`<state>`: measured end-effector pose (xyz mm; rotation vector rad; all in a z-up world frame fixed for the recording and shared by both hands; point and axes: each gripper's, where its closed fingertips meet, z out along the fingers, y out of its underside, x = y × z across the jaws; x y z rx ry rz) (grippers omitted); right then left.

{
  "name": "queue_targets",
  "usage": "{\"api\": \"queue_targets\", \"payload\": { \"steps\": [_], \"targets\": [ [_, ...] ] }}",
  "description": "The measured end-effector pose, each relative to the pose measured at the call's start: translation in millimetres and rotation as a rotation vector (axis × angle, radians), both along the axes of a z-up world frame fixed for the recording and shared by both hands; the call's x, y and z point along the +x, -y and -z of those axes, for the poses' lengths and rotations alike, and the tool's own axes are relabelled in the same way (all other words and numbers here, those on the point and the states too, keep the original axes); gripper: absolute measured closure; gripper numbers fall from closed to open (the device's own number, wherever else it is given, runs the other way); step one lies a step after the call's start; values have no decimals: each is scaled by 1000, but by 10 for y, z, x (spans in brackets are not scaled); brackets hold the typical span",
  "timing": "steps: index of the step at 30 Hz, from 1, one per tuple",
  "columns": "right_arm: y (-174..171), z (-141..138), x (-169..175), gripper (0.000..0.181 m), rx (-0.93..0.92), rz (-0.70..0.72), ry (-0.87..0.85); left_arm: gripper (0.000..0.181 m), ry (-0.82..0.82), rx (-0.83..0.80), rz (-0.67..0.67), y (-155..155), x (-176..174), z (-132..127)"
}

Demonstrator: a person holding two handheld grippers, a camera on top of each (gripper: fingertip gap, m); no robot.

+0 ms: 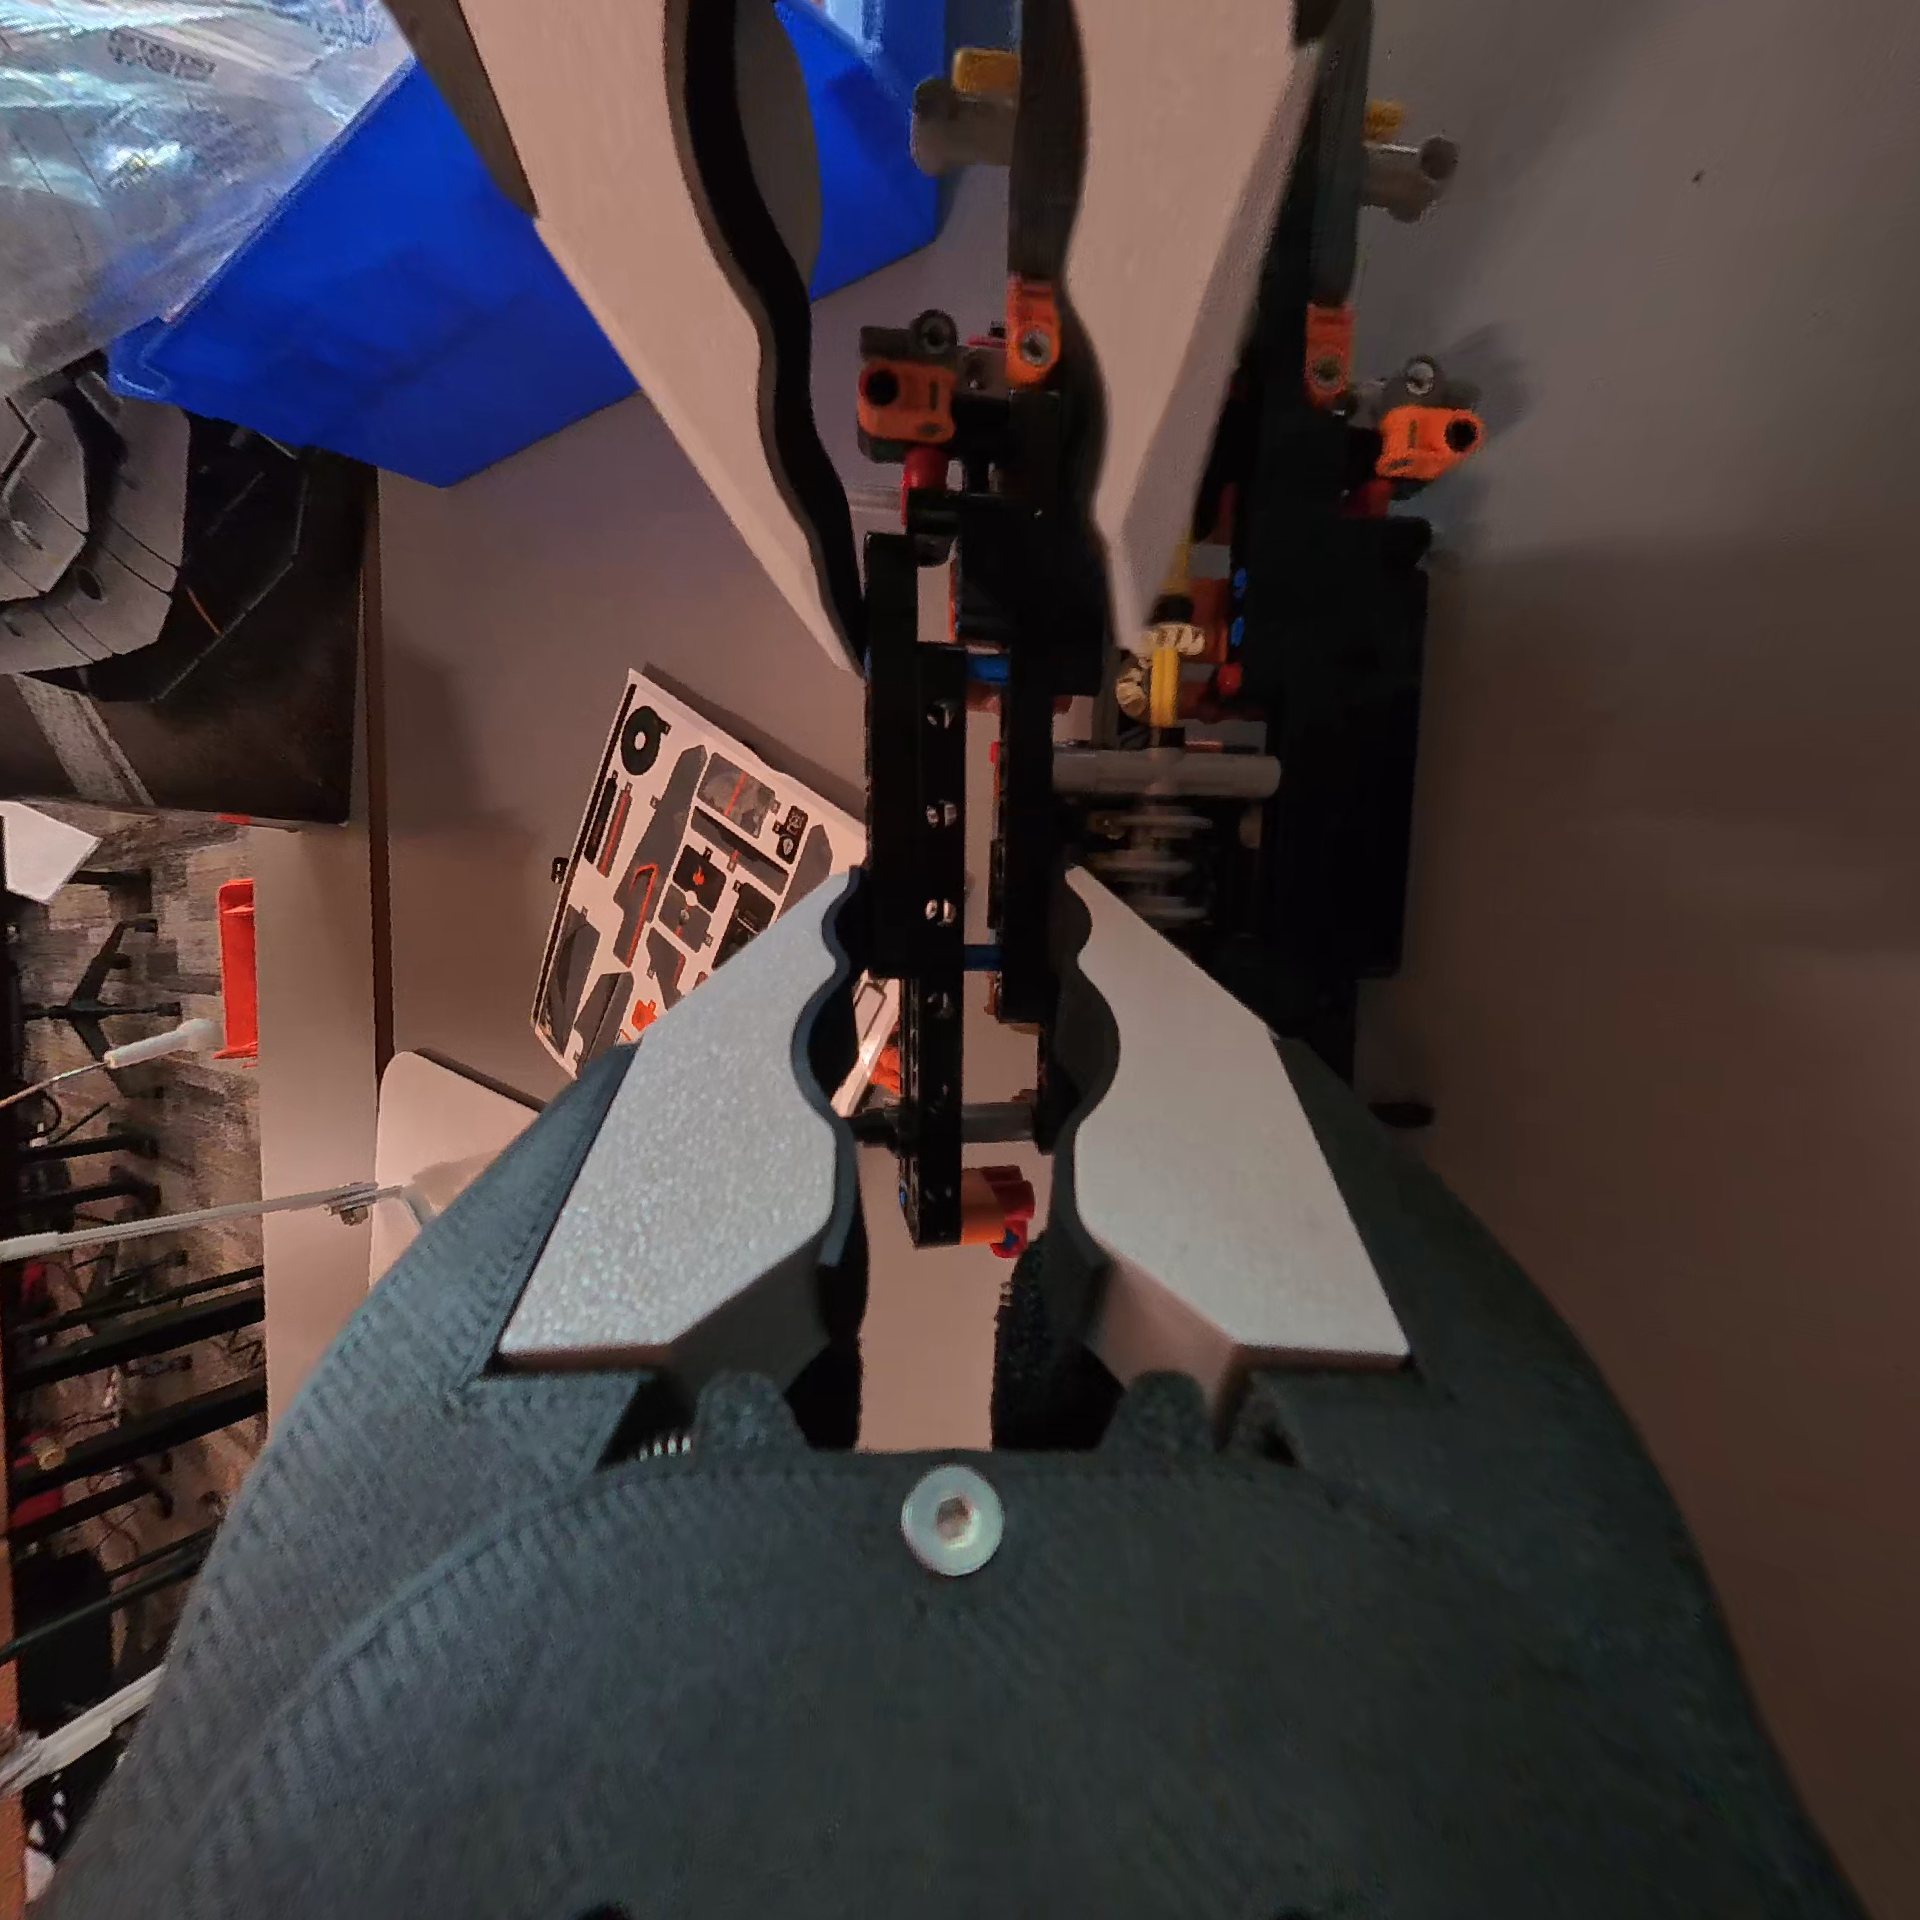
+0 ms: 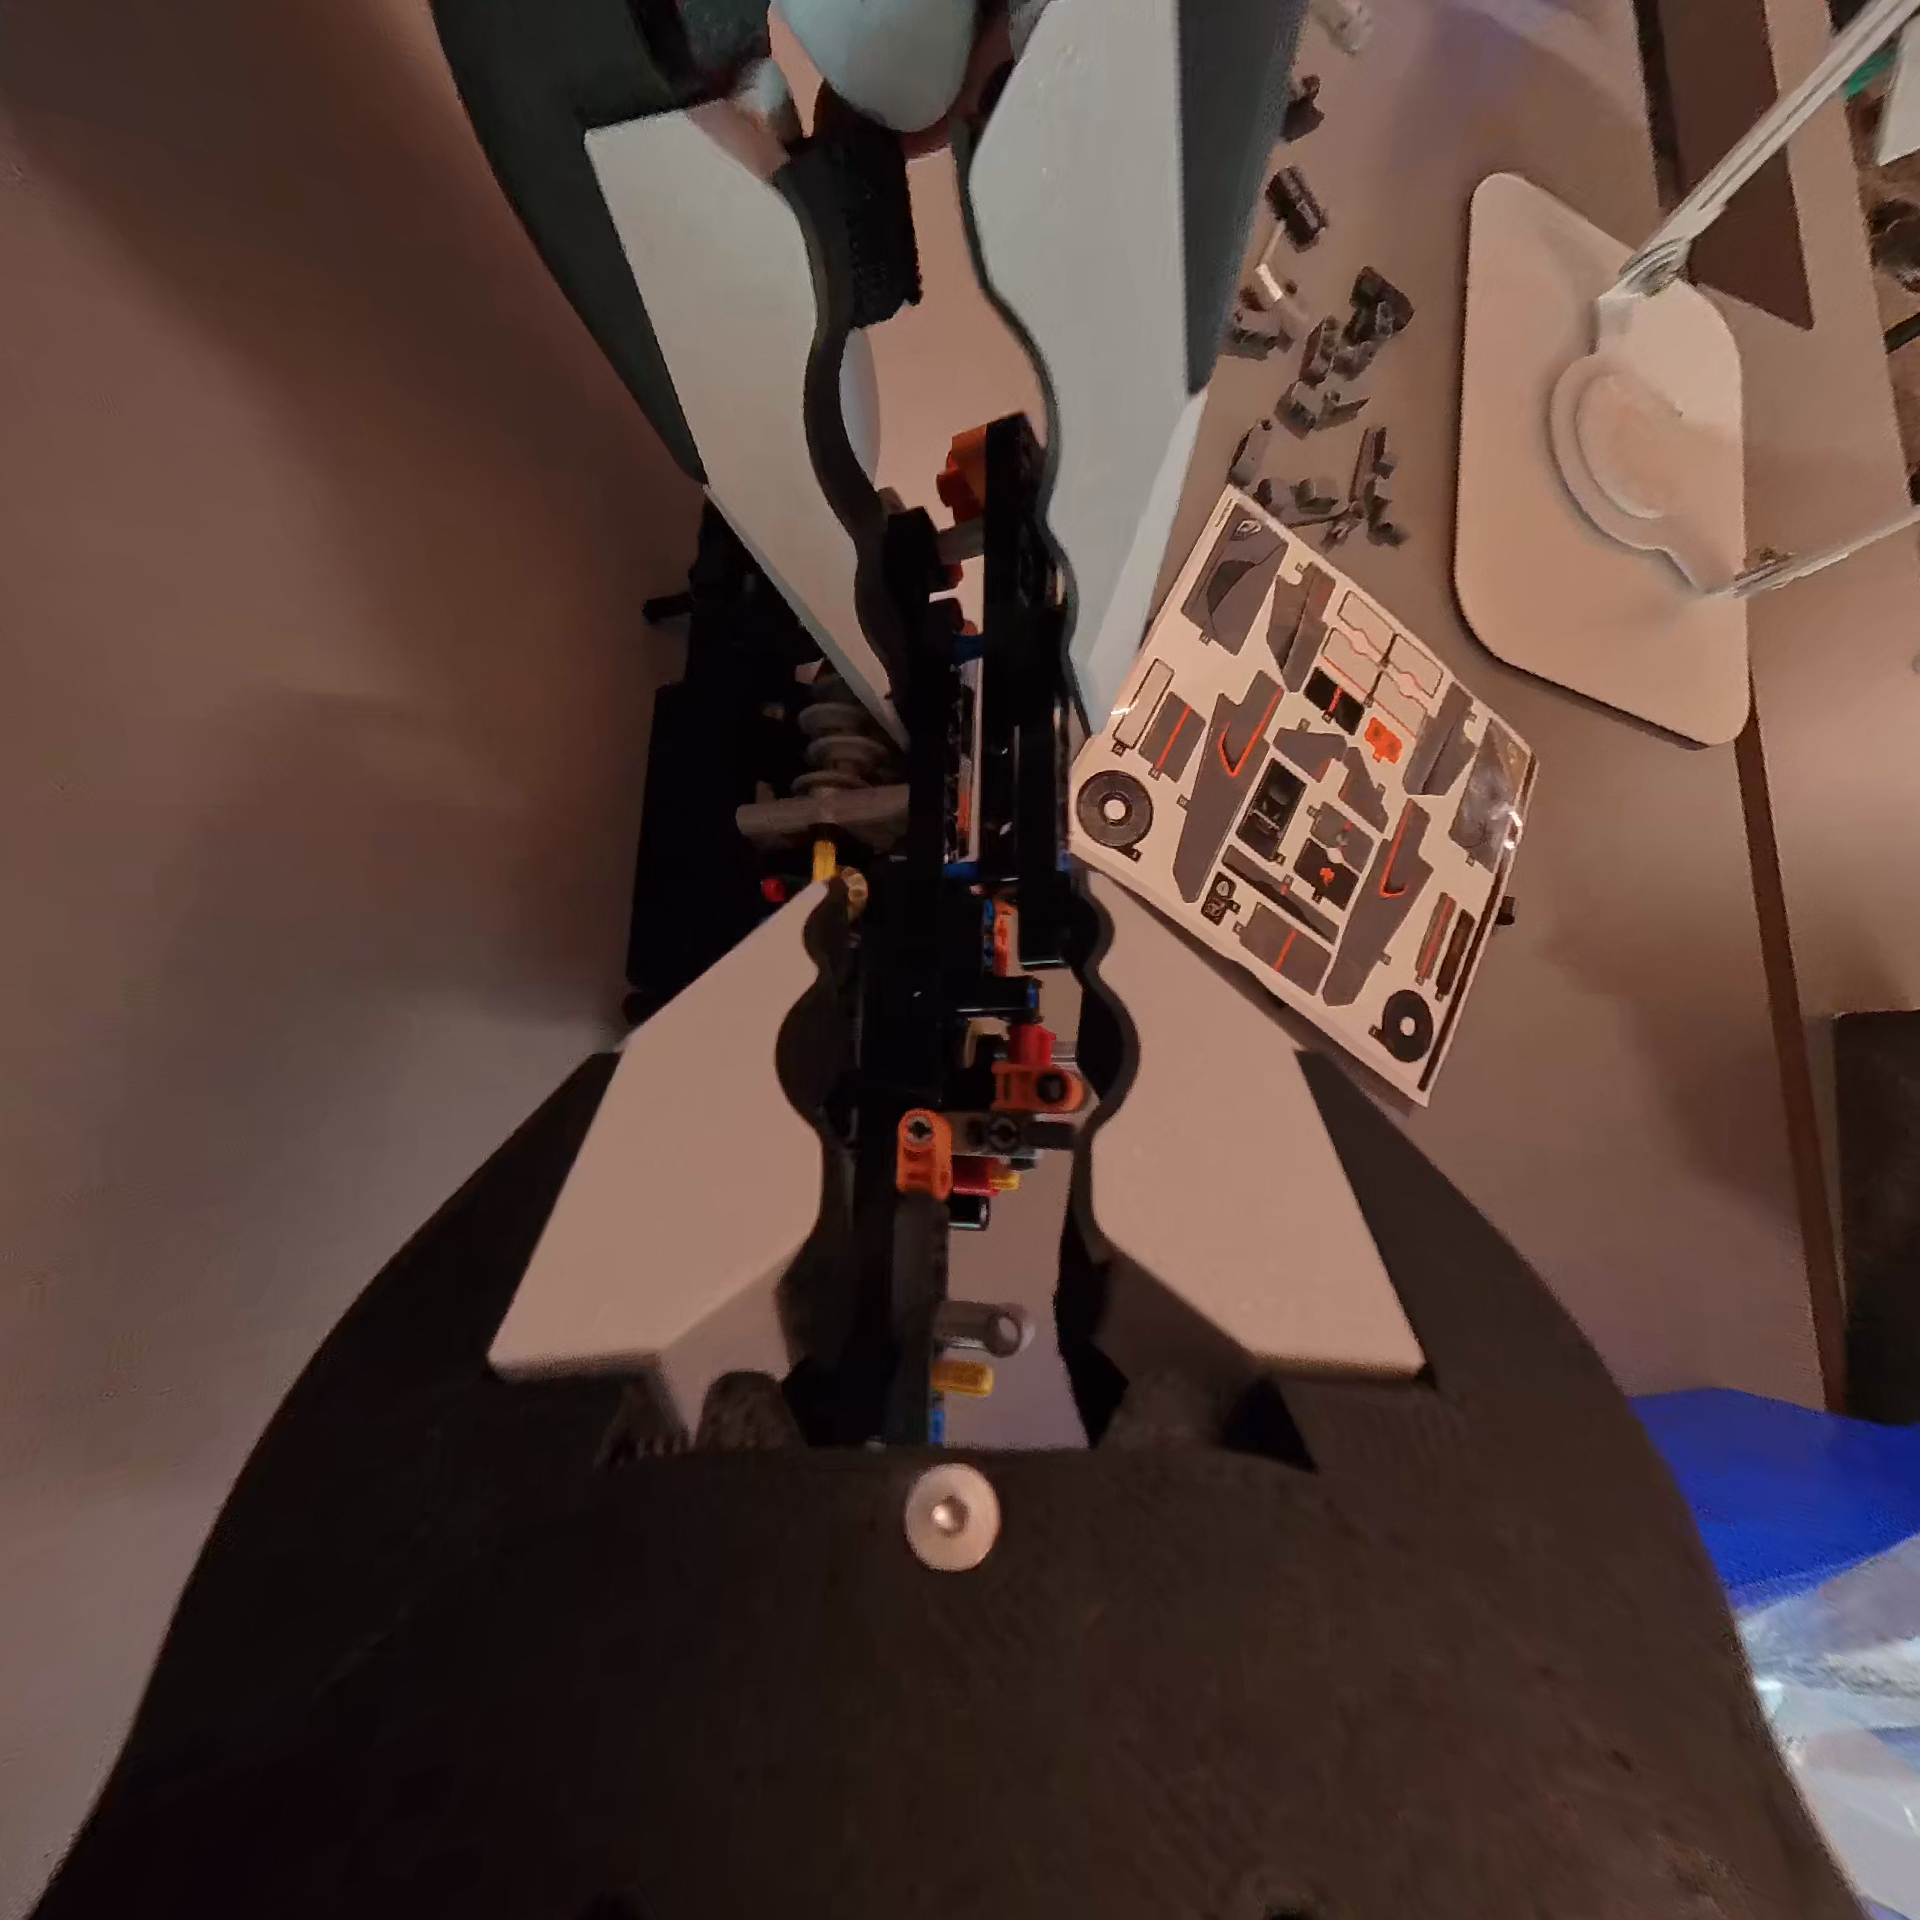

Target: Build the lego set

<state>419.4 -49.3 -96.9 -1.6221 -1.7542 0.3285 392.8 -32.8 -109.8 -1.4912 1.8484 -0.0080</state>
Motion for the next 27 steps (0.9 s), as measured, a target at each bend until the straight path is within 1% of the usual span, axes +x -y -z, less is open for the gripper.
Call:
{"api": "queue_targets", "payload": {
  "steps": [1, 4, 18, 19, 25, 27],
  "targets": [
    [2, 20, -2, 139, 9, -3, 10, 147, 3, -6, 1, 4, 0, 2],
    [-17, 24, 12, 143, 47, 1, 28, 148, 11, -7, 2, 10, 5, -1],
    [-38, 49, 2, 143, 96, 1, 36, 148, 6, -2, -9, 1, -1, 10],
    [-24, 59, 3, 148, 94, -9, 41, 149, 11, -5, -8, 6, 4, 11],
    [-21, 63, 4, 150, 89, -8, 39, 150, 0, 11, -4, 13, 0, 16],
    [-28, 65, 3, 149, 68, -2, 26, 153, 0, 4, -9, 6, 0, 14]
  ]
}}
